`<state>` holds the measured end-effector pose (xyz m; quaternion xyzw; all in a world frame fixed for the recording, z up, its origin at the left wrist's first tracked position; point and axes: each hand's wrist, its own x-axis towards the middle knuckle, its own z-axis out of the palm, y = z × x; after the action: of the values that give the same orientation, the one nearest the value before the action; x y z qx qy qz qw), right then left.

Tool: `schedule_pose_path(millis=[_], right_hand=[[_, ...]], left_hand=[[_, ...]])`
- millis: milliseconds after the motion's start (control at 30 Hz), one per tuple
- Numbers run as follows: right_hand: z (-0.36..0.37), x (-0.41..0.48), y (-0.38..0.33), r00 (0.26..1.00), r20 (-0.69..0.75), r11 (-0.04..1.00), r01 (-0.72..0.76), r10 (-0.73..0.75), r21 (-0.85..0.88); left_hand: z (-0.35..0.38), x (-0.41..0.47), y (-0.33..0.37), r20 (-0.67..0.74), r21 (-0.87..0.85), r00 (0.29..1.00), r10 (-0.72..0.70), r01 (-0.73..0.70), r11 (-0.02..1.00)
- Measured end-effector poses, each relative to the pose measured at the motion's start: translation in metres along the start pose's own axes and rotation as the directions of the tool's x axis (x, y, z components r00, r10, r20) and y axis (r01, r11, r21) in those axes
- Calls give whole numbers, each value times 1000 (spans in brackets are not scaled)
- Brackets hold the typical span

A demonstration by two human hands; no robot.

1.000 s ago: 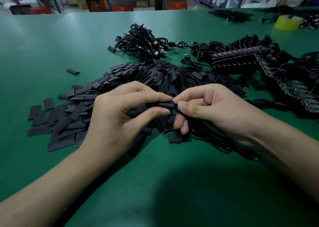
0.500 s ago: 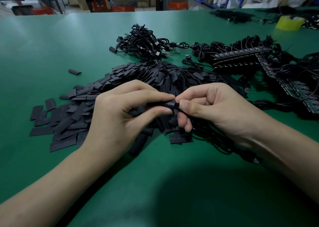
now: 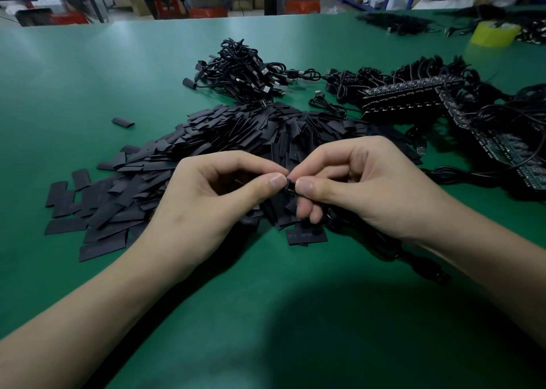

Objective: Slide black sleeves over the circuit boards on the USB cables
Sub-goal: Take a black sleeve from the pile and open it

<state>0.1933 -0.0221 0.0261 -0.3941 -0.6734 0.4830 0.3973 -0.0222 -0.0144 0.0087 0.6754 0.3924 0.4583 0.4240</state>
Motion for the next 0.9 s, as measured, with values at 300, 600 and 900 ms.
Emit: schedule_pose_path(millis=[300, 600, 900], right_hand=[[9, 0, 4, 993, -109, 998, 49, -52, -31], [11, -2, 2, 988, -132, 997, 74, -73, 1], [1, -4, -4, 939, -132, 857, 224, -317, -465]], left_hand=[[4, 0, 1, -261, 53, 965, -14, 29, 998], [6, 0, -3, -177, -16, 984, 22, -26, 1000], [7, -1, 2, -112, 77, 983, 144, -136, 988]])
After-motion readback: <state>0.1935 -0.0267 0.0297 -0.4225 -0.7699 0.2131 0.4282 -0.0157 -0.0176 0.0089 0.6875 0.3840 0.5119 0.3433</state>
